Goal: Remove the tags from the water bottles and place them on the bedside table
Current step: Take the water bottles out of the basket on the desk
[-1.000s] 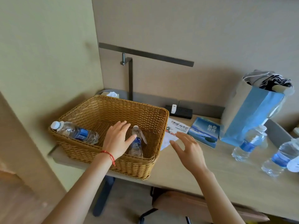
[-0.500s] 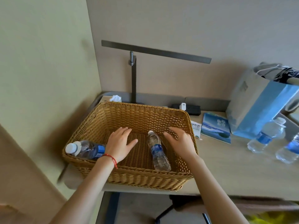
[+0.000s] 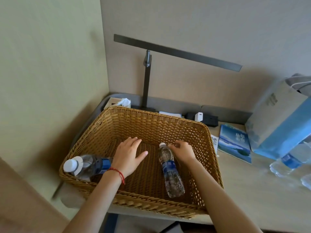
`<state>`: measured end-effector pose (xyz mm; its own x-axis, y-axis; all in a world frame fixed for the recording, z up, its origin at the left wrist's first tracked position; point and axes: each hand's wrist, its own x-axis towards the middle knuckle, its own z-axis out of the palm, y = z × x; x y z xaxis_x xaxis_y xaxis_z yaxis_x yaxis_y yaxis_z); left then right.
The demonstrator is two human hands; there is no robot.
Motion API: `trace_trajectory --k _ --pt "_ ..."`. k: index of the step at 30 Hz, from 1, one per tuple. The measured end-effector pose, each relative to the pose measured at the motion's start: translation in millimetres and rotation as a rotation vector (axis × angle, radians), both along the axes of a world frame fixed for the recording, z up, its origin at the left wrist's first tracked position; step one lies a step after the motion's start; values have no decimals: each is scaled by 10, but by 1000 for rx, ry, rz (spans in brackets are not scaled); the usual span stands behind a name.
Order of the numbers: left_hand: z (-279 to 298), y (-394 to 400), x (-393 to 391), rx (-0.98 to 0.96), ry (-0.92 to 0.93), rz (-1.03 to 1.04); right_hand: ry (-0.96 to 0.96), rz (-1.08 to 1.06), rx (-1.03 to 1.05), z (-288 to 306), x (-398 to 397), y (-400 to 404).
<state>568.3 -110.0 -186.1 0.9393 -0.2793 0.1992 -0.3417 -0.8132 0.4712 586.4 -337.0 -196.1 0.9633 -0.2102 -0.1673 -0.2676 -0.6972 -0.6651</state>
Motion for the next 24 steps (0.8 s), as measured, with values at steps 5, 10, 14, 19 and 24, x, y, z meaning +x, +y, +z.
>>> trace_trajectory --k 5,10,14,19,24 --pt "-55 -5 56 5 29 2 147 20 14 -245 315 -9" --pt "-98 15 54 4 52 29 234 18 47 -470 462 59" --pt "-98 11 64 5 53 45 264 1 1 -620 513 107" --pt "-115 22 83 31 43 58 265 -18 -13 -703 566 138" --pt "-134 18 71 46 42 61 233 -41 -4 -733 571 119"
